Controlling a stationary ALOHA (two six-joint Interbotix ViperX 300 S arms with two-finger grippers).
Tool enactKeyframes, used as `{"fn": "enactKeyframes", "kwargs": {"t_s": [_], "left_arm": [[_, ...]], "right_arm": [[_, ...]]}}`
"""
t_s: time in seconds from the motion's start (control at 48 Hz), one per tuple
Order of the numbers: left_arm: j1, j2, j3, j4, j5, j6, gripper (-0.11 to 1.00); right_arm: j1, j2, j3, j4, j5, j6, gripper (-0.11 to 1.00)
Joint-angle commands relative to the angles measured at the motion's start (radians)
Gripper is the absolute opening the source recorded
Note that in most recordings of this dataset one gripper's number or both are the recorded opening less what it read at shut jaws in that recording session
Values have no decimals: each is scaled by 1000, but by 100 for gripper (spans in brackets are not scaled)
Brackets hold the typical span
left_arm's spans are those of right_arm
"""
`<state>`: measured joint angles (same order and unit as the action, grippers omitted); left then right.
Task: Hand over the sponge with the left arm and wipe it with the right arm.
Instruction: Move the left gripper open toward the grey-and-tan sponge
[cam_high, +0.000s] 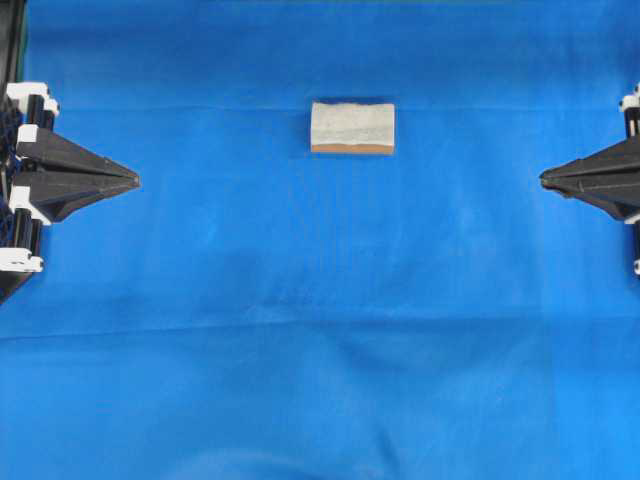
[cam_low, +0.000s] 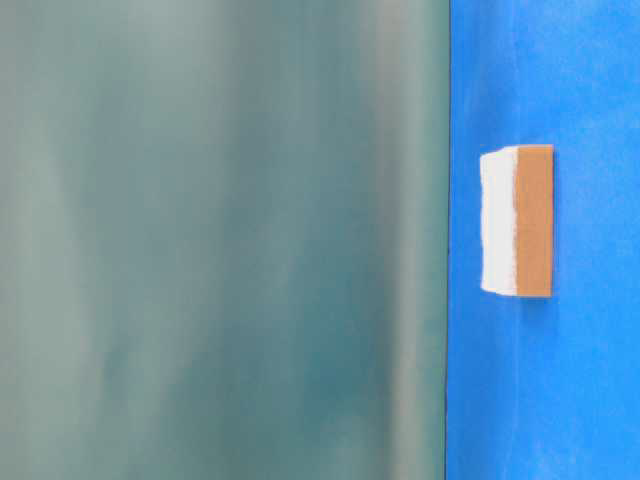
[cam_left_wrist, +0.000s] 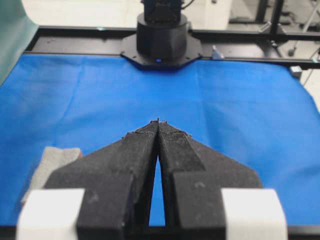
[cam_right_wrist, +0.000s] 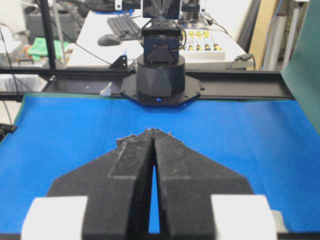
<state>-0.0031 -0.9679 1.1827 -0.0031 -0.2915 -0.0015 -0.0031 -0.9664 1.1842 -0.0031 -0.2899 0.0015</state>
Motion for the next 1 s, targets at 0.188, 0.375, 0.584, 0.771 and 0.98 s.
{"fn": "enactKeyframes", "kwargs": {"t_s": [0.188, 0.375, 0.584, 0.771, 0.98], "left_arm": [[66, 83, -63, -15, -26, 12, 0], [121, 247, -126, -15, -43, 67, 0], [195, 457, -222, -17, -38, 149, 1], [236, 647, -342, -17, 0, 158, 35], [249, 844, -440, -17, 31, 201, 89]], "right_arm": [[-5, 9, -34, 6, -2, 8, 0], [-5, 9, -35, 6, 14, 9, 0], [-5, 9, -35, 8, 14, 9, 0], [-8, 12, -34, 6, 23, 9, 0], [-8, 18, -32, 6, 40, 9, 0]]}}
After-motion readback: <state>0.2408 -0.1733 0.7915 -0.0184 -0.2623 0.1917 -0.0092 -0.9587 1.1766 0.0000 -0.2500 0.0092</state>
